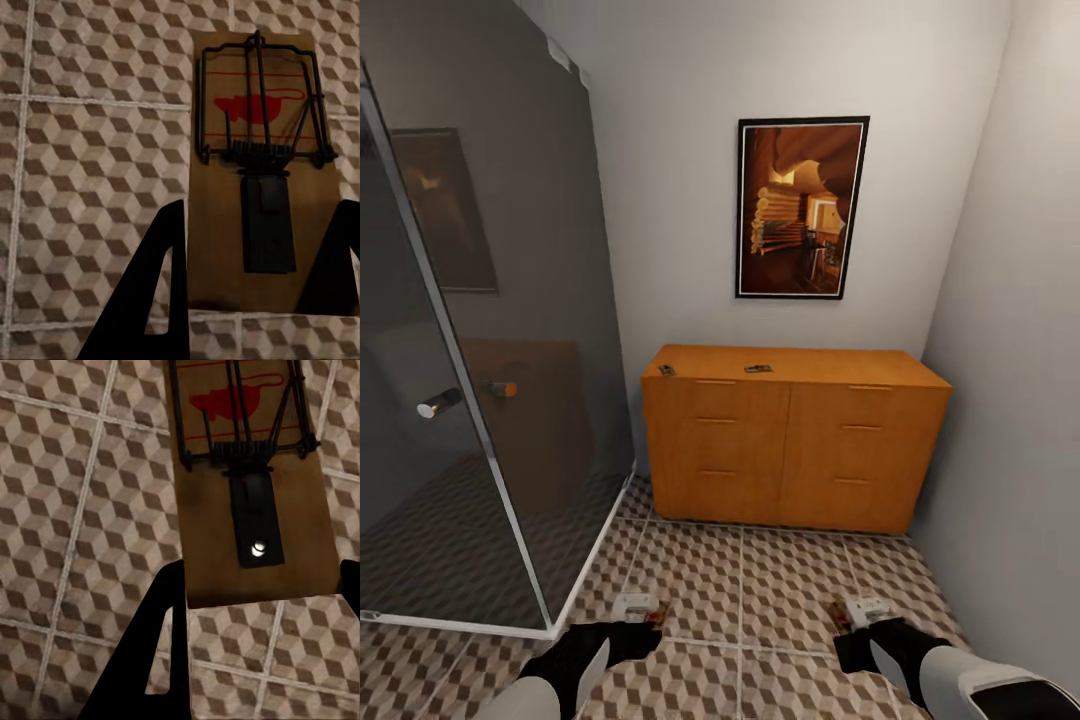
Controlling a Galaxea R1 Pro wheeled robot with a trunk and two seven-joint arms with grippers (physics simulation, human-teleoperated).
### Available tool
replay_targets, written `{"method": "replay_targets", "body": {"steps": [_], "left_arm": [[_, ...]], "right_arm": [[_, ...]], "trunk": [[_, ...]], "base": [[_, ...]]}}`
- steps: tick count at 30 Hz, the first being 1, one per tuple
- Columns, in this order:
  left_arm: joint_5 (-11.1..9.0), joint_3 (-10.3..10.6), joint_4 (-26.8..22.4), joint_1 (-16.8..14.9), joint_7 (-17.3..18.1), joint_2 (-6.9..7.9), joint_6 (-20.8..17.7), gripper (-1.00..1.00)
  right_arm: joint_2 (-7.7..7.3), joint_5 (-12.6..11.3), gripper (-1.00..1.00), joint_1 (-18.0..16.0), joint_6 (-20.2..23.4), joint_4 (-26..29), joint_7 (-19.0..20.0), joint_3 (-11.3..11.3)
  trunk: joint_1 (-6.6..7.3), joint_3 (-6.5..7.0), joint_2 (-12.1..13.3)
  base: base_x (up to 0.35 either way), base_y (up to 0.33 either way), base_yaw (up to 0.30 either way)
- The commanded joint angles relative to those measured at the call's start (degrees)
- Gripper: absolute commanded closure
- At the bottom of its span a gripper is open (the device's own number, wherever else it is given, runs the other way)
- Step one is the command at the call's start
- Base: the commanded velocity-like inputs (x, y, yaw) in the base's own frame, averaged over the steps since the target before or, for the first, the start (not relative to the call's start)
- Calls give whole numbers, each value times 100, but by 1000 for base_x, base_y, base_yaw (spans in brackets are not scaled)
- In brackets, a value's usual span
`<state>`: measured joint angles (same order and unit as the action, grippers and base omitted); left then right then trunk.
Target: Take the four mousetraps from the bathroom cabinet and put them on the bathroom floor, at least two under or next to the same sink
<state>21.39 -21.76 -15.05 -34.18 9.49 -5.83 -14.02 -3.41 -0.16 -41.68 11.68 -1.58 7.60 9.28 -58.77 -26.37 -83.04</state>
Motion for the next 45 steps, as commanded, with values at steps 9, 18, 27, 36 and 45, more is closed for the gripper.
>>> {"method": "replay_targets", "body": {"steps": [9, 18, 27, 36, 45], "left_arm": [[-110, -54, 374, -1, -50, 37, 275, 100], [-270, -48, 716, -1, -54, 187, 525, 100], [-414, -47, 793, -1, -53, 254, 668, 100], [-429, -45, 1041, -1, -51, 303, 672, 100], [-818, -47, 1364, 10, -53, 437, 687, 100]], "right_arm": [[-6, -15, 100, 200, -246, -22, 26, 39], [3, -2, 100, 212, -390, -19, 55, 39], [20, 7, 100, 213, -395, -18, 49, 40], [61, 0, 100, 213, -354, -18, 56, 39], [171, -1, 100, 213, -334, -18, 57, 39]], "trunk": [[4, -6, -4], [4, -6, -4], [4, -6, -4], [4, -6, -4], [4, -6, -4]], "base": [[-337, 0, 0], [-339, 0, 0], [-339, 0, 0], [-183, 0, 38], [-7, 0, 255]]}}
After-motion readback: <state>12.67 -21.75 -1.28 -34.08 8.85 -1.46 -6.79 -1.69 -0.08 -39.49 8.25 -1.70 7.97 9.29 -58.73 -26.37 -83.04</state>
